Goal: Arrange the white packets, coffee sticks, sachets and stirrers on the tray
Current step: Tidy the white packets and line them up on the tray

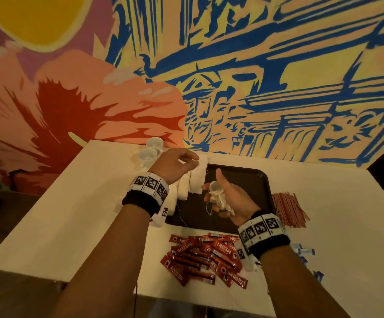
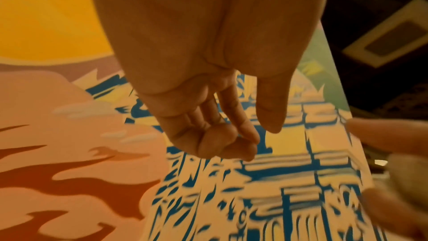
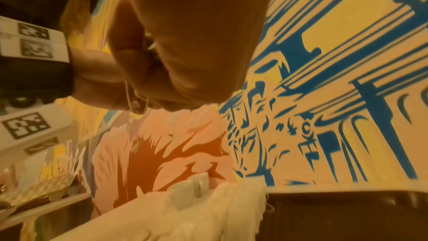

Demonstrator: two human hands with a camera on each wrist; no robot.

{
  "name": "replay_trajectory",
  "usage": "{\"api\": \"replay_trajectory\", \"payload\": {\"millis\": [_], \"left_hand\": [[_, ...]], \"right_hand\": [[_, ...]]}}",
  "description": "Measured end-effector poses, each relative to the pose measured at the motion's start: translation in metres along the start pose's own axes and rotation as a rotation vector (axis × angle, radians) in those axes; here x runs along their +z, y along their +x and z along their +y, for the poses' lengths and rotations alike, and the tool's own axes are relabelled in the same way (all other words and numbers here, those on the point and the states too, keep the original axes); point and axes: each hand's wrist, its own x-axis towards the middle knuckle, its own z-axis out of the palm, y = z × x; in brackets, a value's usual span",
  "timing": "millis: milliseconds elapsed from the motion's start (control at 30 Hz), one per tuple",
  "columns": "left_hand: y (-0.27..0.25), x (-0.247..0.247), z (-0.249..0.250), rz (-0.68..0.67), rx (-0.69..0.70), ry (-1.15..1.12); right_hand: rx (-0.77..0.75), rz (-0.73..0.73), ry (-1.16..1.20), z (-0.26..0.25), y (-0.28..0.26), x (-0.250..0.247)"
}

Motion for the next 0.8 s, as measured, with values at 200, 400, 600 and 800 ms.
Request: {"api": "replay_trajectory", "payload": {"millis": [200,400,600,800], "left_hand": [[-0.056,0.003,0.055,-0.090,0.065,-0.154],[-0.095,0.012,0.053,-0.174,0.040,-0.222],[-0.110,0.019,0.039,-0.157,0.071,-0.181],[-0.115,0.025,0.030,0.003,-0.057,-0.391]], "right_hand": [[-0.077,-0.112,-0.057,-0.025,-0.031,0.005],[-0.077,-0.191,-0.064,-0.015,-0.050,0.012],[-0.053,-0.204,-0.098,-0.005,-0.061,0.027],[-0.042,-0.158,-0.059,0.006,-0.061,0.024]]}}
